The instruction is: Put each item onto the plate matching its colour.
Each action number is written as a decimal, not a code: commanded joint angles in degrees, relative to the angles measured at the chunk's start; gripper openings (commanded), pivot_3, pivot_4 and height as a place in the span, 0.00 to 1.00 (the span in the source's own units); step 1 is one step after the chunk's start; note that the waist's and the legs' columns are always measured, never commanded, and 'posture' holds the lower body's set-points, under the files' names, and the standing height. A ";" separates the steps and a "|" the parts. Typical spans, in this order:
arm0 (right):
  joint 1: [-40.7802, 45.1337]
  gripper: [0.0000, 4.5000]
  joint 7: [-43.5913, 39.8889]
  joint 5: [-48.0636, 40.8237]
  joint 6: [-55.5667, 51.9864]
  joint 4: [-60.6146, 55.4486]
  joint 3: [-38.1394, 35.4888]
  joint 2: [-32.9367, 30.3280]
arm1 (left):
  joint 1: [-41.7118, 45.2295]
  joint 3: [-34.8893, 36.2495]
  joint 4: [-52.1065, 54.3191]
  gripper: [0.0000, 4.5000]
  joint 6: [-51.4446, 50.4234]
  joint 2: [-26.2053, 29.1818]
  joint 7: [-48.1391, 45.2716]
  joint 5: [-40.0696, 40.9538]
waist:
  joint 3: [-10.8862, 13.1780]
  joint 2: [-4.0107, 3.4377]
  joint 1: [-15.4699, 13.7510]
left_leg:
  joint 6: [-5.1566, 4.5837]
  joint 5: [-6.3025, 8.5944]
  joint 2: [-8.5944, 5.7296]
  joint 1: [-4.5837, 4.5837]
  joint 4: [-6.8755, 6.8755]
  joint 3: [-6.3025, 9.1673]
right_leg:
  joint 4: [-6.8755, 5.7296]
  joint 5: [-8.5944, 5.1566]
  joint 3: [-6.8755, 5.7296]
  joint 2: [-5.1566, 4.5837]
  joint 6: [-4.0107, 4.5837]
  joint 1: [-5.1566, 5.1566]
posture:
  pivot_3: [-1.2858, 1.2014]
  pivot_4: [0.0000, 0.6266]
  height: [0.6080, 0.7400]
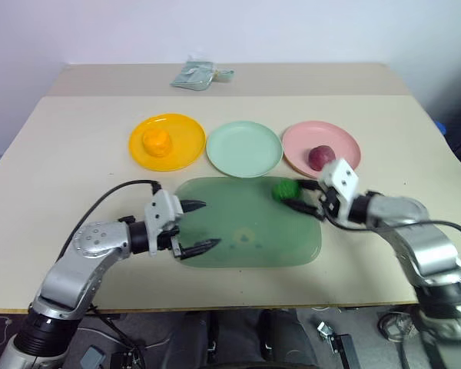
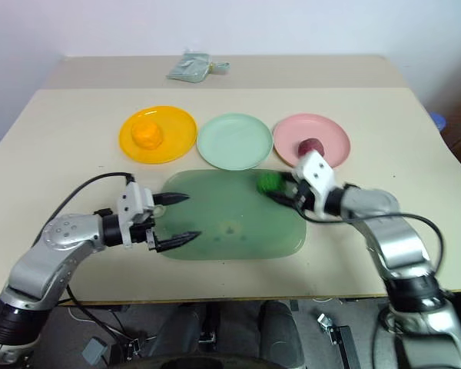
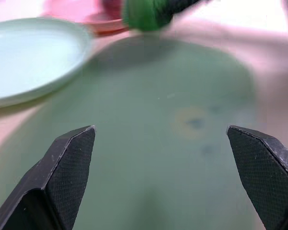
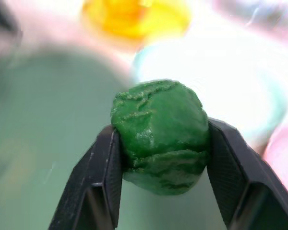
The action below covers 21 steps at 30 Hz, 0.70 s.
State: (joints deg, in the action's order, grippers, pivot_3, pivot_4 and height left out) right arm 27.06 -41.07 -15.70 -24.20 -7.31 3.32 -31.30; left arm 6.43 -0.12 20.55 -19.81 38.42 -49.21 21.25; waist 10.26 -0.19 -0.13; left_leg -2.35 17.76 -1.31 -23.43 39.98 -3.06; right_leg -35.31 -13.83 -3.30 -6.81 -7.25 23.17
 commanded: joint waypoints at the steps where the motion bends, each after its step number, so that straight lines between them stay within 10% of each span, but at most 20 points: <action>1: 10.26 0.42 13.37 6.67 -0.68 12.73 1.86 9.11 | -0.54 4.99 -3.17 1.00 3.75 0.22 4.32 -3.30 | -0.02 0.03 0.32 | 0.00 0.00 0.00 -0.02 -0.02 0.00 | 0.00 0.00 0.00 0.00 0.00 0.02 | 0.52 0.24 1.00; 5: 18.34 0.42 17.65 11.22 4.73 27.02 4.15 16.93 | -3.59 7.14 -3.12 1.00 5.35 0.39 5.17 -3.89 | -0.02 0.02 0.70 | 0.05 -0.03 -0.04 -0.06 -0.14 0.04 | -0.05 -0.01 -0.06 0.02 0.03 0.11 | 0.52 0.24 1.00; 11: 20.05 0.99 15.13 11.10 9.94 29.63 3.23 17.38 | -4.98 8.62 -0.26 1.00 3.59 -0.97 8.01 -2.74 | 0.00 0.00 0.93 | 0.05 -0.04 -0.14 -0.11 -0.34 0.05 | 0.00 -0.01 -0.10 -0.01 0.02 0.09 | 0.52 0.24 1.00; 21: -3.45 0.99 -12.91 -7.44 5.95 5.01 -11.43 -7.37 | -9.25 17.58 -1.74 1.00 3.26 -0.53 10.68 -1.49 | 0.00 0.00 0.63 | 0.08 -0.06 -0.05 -0.05 -0.31 0.04 | 0.10 -0.01 -0.12 0.02 0.00 -0.04 | 0.52 0.24 1.00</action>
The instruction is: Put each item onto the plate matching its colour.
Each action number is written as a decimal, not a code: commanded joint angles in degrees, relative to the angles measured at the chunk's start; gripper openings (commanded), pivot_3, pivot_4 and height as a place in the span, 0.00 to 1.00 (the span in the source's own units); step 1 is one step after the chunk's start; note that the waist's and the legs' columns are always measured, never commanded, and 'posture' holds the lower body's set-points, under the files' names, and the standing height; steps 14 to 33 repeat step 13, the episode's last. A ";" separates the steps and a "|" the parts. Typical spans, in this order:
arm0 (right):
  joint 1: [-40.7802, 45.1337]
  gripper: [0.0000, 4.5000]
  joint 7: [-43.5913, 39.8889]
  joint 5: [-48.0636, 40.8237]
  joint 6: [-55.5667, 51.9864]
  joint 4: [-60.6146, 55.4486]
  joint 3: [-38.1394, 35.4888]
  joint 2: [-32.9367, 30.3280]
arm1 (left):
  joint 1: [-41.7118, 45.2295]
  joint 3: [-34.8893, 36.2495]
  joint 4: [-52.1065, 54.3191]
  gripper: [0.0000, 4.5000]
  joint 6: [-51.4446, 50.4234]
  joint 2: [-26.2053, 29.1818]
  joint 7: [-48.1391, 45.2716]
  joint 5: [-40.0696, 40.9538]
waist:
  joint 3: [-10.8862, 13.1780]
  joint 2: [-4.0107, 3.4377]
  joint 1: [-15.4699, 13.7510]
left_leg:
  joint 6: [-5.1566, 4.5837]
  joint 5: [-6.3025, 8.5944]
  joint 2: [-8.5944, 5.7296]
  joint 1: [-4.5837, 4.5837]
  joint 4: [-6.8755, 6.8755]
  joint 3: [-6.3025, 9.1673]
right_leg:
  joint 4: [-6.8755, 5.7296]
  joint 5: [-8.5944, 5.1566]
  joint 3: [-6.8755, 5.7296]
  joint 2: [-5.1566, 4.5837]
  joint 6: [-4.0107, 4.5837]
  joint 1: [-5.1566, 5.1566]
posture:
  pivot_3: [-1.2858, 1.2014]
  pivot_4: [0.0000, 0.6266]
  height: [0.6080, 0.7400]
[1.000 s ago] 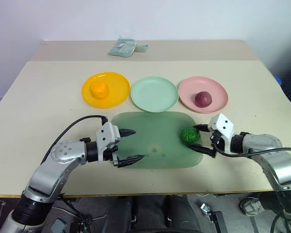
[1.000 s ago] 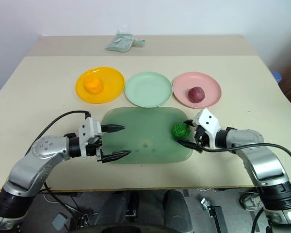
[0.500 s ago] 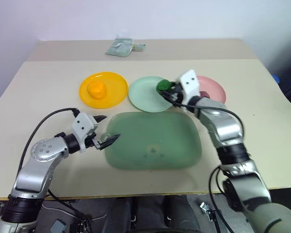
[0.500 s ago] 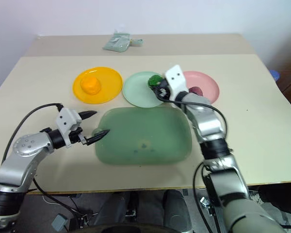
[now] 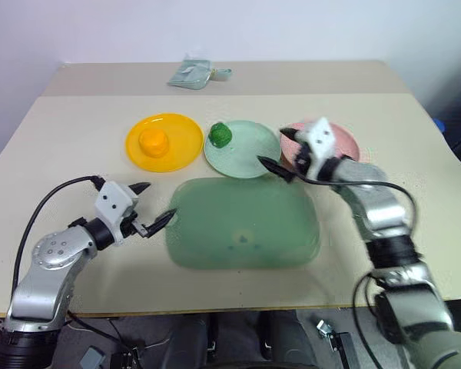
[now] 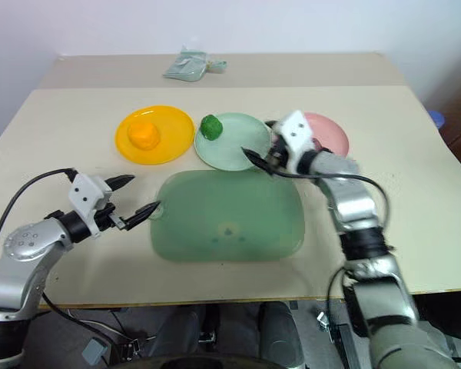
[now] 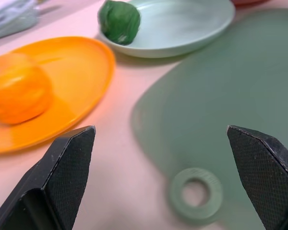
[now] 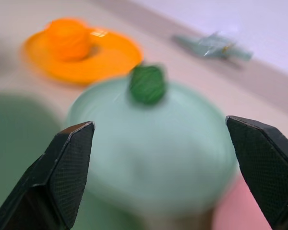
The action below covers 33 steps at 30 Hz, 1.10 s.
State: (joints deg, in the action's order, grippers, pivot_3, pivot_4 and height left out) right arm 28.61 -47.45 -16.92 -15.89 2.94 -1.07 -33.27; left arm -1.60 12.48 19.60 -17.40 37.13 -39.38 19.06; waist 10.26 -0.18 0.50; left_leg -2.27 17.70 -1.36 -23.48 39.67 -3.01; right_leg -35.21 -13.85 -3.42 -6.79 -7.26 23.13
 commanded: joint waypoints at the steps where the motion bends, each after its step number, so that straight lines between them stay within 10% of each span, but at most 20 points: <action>1: -7.63 0.99 -8.03 -7.80 -3.23 -6.00 -9.11 -7.42 | -1.81 6.24 -1.81 1.00 1.15 0.96 1.15 0.43 | 0.00 -0.01 -0.04 | -0.01 0.01 0.00 0.00 0.00 0.00 | 0.01 0.00 0.01 -0.01 0.00 0.00 | 0.52 0.24 1.00; 33: -18.05 0.99 -7.87 -7.34 -2.41 -1.25 -15.54 -10.82 | -7.70 12.74 -6.35 1.00 4.62 -0.43 3.32 -0.56 | -0.01 0.00 -0.11 | -0.04 0.05 0.09 0.14 0.03 -0.15 | -0.02 0.01 0.14 -0.26 0.04 0.02 | 0.52 0.24 1.00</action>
